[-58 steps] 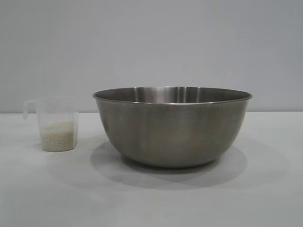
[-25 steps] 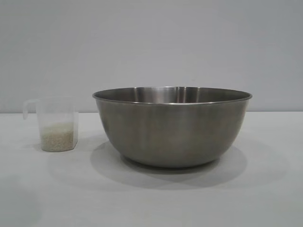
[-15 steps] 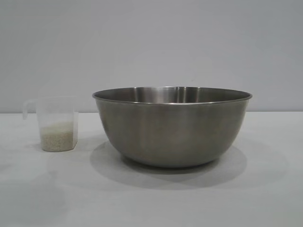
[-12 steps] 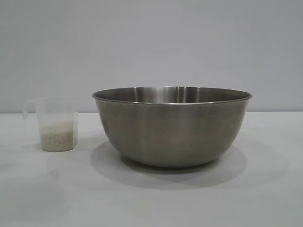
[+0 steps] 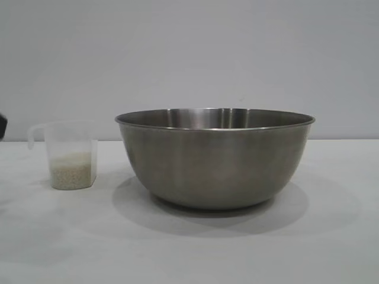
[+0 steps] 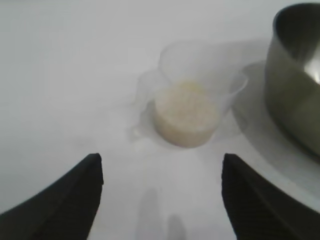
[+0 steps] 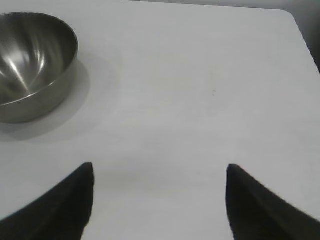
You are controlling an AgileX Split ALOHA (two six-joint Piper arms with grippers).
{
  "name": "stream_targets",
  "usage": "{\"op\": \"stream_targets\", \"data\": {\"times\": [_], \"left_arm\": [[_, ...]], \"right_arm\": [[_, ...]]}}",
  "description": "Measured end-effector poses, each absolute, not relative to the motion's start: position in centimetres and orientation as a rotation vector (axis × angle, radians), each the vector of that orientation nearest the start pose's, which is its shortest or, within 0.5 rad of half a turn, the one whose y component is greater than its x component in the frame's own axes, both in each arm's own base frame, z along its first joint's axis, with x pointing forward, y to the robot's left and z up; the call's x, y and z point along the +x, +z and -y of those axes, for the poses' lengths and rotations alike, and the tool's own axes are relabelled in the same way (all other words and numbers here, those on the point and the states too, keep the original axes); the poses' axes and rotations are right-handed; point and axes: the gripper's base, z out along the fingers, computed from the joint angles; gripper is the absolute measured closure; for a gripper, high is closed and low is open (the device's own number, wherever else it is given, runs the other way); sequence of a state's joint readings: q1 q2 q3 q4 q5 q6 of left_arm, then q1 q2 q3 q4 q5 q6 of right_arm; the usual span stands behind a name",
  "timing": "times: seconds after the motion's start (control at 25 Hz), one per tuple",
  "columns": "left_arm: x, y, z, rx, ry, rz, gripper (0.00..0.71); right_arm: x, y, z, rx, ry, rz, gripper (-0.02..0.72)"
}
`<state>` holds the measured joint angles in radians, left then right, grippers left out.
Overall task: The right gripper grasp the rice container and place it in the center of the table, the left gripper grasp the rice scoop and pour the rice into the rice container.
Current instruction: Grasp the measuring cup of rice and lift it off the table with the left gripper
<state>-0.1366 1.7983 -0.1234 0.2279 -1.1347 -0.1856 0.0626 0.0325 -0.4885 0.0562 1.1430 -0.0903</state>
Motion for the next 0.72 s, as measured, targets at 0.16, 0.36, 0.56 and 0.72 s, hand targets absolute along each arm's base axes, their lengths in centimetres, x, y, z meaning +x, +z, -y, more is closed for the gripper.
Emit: {"op": "stream_targets", "data": {"times": [0.16,0.36,0.56,0.72], "left_arm": [[19.5,9.3,4.3,0.148,-0.329,-2.058,0.277],[20.4,9.5,4.2,0.171,-0.289,-2.028,0.482],[21.2,9.8,4.4,0.19,-0.277,-1.998,0.482],[22.0,9.9,4.7,0.223,-0.295,-1.972,0.437]], "right_arm": [[-0.3,26.8,-0.4,-0.17,0.053,-2.163,0.233],[-0.3,26.8,-0.4,-0.17,0.053,-2.163,0.233],[-0.3,26.8,-0.4,-0.17,0.053,-2.163,0.233],[-0.3,26.8,-0.4,-0.17,0.053,-2.163,0.233]]}}
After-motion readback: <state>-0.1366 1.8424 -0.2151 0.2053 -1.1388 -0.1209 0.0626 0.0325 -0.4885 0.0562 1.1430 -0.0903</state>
